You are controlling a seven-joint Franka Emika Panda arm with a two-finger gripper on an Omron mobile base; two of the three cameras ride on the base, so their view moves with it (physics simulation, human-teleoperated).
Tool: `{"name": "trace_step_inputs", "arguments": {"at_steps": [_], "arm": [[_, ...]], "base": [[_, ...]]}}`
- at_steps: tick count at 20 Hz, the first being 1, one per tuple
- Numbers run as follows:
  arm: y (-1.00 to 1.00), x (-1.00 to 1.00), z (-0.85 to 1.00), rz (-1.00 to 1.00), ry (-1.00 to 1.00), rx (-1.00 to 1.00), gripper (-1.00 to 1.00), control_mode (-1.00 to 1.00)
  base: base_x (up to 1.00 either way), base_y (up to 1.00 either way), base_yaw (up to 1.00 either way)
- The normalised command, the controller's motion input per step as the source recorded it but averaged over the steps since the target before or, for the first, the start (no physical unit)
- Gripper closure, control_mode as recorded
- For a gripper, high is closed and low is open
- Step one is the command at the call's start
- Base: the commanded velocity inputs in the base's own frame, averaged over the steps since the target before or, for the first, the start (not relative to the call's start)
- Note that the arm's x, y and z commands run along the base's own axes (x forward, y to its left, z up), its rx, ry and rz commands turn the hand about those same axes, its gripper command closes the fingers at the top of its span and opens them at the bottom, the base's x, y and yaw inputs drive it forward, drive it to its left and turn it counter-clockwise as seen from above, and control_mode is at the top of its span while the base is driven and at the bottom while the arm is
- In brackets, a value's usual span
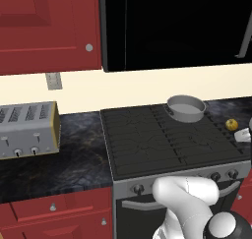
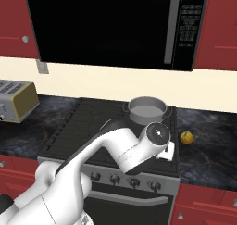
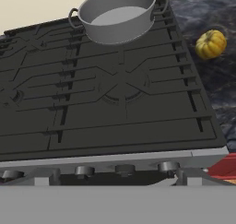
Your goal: Turn on the burner for the pot on the stove. Wait thirty seconds for the pot to heat up. Then add the squash to the pot.
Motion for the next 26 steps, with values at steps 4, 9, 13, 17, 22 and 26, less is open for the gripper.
{"name": "trace_step_inputs", "arguments": {"at_steps": [4, 9, 13, 17, 22, 26], "arm": [[0.0, 0.0, 0.0, 0.0, 0.0, 0.0, -1.0, -1.0], [0.0, 0.0, 0.0, 0.0, 0.0, 0.0, -1.0, -1.0], [0.0, 0.0, 0.0, 0.0, 0.0, 0.0, -1.0, -1.0], [0.0, 0.0, 0.0, 0.0, 0.0, 0.0, -1.0, -1.0], [0.0, 0.0, 0.0, 0.0, 0.0, 0.0, -1.0, -1.0], [0.0, 0.0, 0.0, 0.0, 0.0, 0.0, -1.0, -1.0]], "base": [[0.0, 0.0, 0.0], [0.0, 0.0, 0.0], [0.0, 0.0, 0.0], [0.0, 0.0, 0.0], [0.0, 0.0, 0.0], [0.0, 0.0, 0.0]]}}
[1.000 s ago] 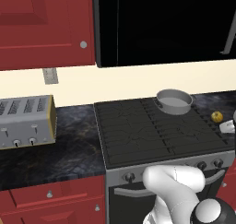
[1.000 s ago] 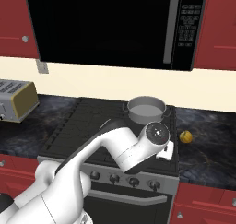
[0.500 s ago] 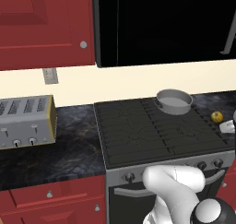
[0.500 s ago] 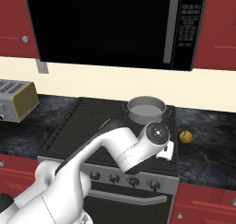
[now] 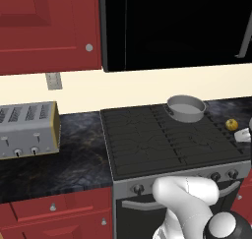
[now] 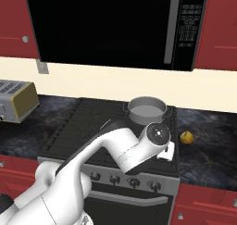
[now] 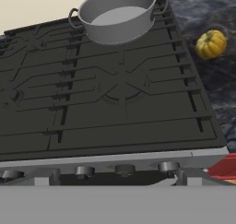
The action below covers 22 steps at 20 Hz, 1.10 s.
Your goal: Turn on the burner for the pot on the stove. Wait thirty seconds for the pot to heat up. Then add the squash to the pot.
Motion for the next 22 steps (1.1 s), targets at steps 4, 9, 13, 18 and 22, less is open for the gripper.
{"name": "trace_step_inputs", "arguments": {"at_steps": [4, 9, 13, 18, 22], "arm": [[0.0, 0.0, 0.0, 0.0, 0.0, 0.0, -1.0, -1.0], [0.0, 0.0, 0.0, 0.0, 0.0, 0.0, -1.0, -1.0], [0.0, 0.0, 0.0, 0.0, 0.0, 0.0, -1.0, -1.0], [0.0, 0.0, 0.0, 0.0, 0.0, 0.0, -1.0, -1.0], [0.0, 0.0, 0.0, 0.0, 0.0, 0.0, -1.0, -1.0]], "base": [[0.0, 0.0, 0.0], [0.0, 0.0, 0.0], [0.0, 0.0, 0.0], [0.0, 0.0, 0.0], [0.0, 0.0, 0.0]]}}
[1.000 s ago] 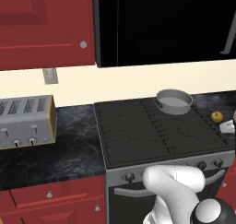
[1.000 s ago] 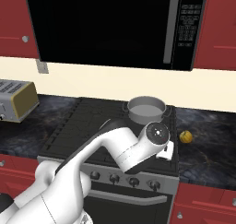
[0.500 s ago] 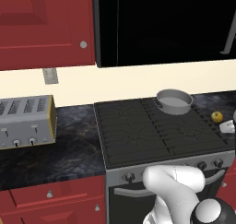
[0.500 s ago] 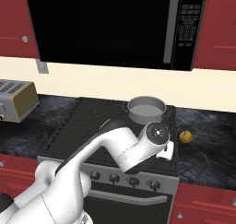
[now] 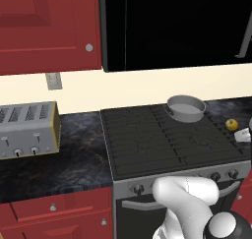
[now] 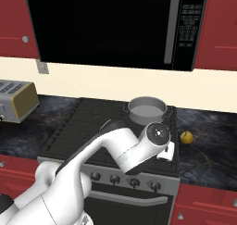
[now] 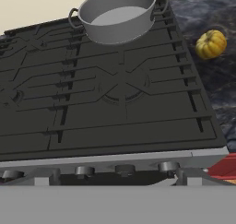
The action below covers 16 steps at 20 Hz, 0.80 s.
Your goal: Turn on the burner for the pot on the stove. Wait thirty seconds for the pot to heat up. Then add the squash to the pot.
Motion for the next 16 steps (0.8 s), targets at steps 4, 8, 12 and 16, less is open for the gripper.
{"name": "trace_step_inputs", "arguments": {"at_steps": [4, 8, 12, 16], "arm": [[0.0, 0.0, 0.0, 0.0, 0.0, 0.0, -1.0, -1.0], [0.0, 0.0, 0.0, 0.0, 0.0, 0.0, -1.0, -1.0], [0.0, 0.0, 0.0, 0.0, 0.0, 0.0, -1.0, -1.0], [0.0, 0.0, 0.0, 0.0, 0.0, 0.0, -1.0, -1.0]], "base": [[0.0, 0.0, 0.0], [0.0, 0.0, 0.0], [0.0, 0.0, 0.0], [0.0, 0.0, 0.0]]}}
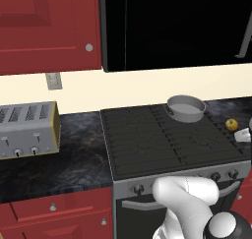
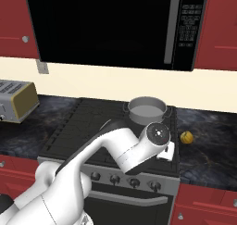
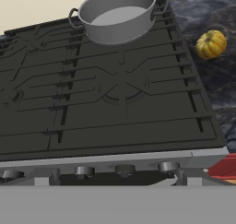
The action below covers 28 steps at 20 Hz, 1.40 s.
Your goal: Turn on the burner for the pot on the stove. Wait thirty seconds for the pot to heat up. Then add the squash to the pot.
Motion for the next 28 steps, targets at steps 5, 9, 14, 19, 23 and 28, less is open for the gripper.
{"name": "trace_step_inputs", "arguments": {"at_steps": [5, 9, 14, 19, 23, 28], "arm": [[0.0, 0.0, 0.0, 0.0, 0.0, 0.0, -1.0, -1.0], [0.0, 0.0, 0.0, 0.0, 0.0, 0.0, -1.0, -1.0], [0.0, 0.0, 0.0, 0.0, 0.0, 0.0, -1.0, -1.0], [0.0, 0.0, 0.0, 0.0, 0.0, 0.0, -1.0, -1.0], [0.0, 0.0, 0.0, 0.0, 0.0, 0.0, -1.0, -1.0], [0.0, 0.0, 0.0, 0.0, 0.0, 0.0, -1.0, -1.0]], "base": [[0.0, 0.0, 0.0], [0.0, 0.0, 0.0], [0.0, 0.0, 0.0], [0.0, 0.0, 0.0], [0.0, 0.0, 0.0], [0.0, 0.0, 0.0]]}}
